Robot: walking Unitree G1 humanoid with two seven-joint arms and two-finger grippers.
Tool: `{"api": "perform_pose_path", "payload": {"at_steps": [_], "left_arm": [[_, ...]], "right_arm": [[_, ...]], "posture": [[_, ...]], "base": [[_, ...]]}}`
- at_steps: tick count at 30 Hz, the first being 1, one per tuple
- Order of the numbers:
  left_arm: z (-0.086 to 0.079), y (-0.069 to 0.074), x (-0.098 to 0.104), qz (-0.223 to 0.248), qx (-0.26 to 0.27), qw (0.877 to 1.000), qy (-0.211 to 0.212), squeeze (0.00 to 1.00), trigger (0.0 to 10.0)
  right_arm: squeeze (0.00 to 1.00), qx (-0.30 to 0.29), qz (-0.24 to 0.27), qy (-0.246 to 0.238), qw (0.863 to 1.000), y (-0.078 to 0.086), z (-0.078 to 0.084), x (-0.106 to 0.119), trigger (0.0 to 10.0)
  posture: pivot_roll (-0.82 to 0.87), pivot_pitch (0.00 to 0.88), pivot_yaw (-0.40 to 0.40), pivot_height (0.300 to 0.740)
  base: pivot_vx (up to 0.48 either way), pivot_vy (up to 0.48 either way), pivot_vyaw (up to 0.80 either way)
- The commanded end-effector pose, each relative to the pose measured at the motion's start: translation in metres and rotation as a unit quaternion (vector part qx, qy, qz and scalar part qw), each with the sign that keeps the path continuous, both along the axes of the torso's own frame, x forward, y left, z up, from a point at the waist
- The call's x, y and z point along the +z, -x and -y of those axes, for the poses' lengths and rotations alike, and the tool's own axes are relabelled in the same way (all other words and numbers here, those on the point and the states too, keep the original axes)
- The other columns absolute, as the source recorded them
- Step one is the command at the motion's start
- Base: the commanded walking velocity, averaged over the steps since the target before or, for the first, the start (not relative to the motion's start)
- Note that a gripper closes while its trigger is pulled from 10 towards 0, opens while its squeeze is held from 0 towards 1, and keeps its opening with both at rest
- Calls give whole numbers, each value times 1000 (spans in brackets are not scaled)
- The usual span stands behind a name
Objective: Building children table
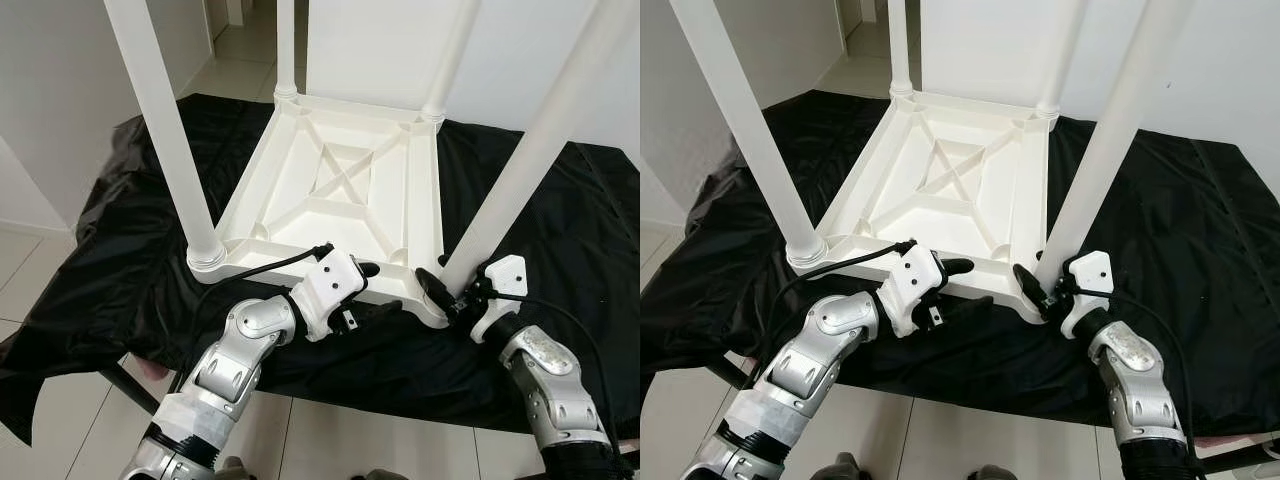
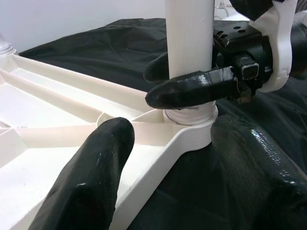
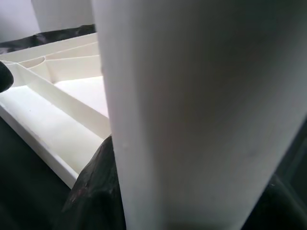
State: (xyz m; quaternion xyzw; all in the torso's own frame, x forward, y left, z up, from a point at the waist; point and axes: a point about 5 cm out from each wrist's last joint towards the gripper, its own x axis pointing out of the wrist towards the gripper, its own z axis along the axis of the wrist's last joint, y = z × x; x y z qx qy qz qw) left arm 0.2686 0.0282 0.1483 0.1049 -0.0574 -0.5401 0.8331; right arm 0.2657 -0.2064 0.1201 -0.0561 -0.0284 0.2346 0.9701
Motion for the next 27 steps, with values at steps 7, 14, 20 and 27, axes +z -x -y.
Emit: {"api": "perform_pose_path", "payload": {"at_steps": [7,14,20,27], "left_arm": [[3,2,0,1,-23,1000,-6,0,10000],[3,3,0,0,-23,1000,-5,0,10000],[4,4,-2,-2,-28,1000,-4,0,10000],[4,3,-1,-2,-29,1000,-4,0,10000]], "right_arm": [[0,-50,3,-16,999,4,-7,0,10000],[0,-148,23,-16,989,7,-14,3,10000],[0,-343,16,-25,939,13,-23,-2,10000],[0,-379,5,-44,924,11,-44,-5,10000]], "posture": [[33,0,-16,740],[28,0,-23,740],[21,0,-28,740],[24,0,-30,740]], "base": [[0,0,0],[0,0,0],[0,0,0],[0,0,0]]}}
